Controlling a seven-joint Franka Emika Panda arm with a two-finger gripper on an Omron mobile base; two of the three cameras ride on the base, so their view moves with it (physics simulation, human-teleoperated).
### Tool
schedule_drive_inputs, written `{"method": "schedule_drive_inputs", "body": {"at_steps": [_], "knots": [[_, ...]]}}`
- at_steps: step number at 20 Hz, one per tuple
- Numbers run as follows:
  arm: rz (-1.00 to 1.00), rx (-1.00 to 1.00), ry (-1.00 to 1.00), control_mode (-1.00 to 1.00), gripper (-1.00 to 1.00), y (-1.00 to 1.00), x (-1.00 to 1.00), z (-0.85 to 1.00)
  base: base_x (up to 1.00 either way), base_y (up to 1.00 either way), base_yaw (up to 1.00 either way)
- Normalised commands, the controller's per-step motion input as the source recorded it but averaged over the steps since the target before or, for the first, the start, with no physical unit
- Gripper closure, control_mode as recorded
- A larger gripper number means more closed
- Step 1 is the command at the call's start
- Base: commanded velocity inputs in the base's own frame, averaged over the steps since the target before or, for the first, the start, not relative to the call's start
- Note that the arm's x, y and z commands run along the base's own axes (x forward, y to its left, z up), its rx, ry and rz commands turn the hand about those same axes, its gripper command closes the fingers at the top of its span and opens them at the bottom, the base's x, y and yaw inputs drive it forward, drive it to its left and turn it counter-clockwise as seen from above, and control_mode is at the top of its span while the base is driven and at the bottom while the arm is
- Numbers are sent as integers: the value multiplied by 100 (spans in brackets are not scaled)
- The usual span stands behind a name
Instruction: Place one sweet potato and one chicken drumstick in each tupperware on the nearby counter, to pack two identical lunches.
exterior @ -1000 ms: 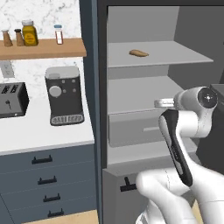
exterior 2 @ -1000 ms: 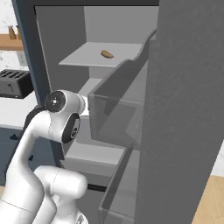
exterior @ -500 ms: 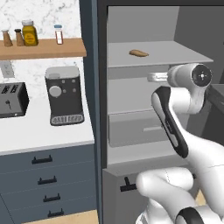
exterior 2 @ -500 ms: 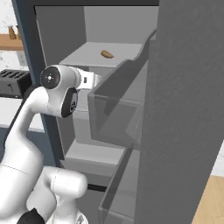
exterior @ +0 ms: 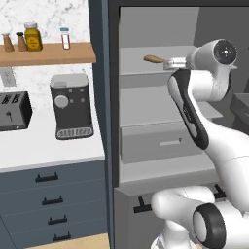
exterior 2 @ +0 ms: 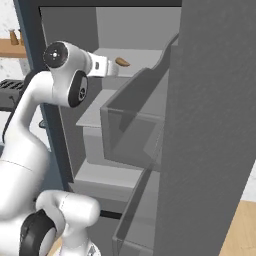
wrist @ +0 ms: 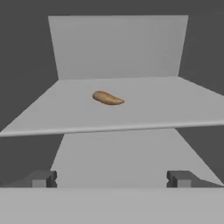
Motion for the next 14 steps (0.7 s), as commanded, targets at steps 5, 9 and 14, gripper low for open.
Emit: {"method": "schedule_drive_inputs", "body": {"at_steps": [5, 9, 14], "knots": [[6, 0, 8, -100, -100, -3, 38, -2, 0, 0, 0], [14, 0, 7, -100, -100, -18, 66, -5, 0, 0, 0], [12, 0, 11, -100, -100, -27, 62, -16, 0, 0, 0]]}}
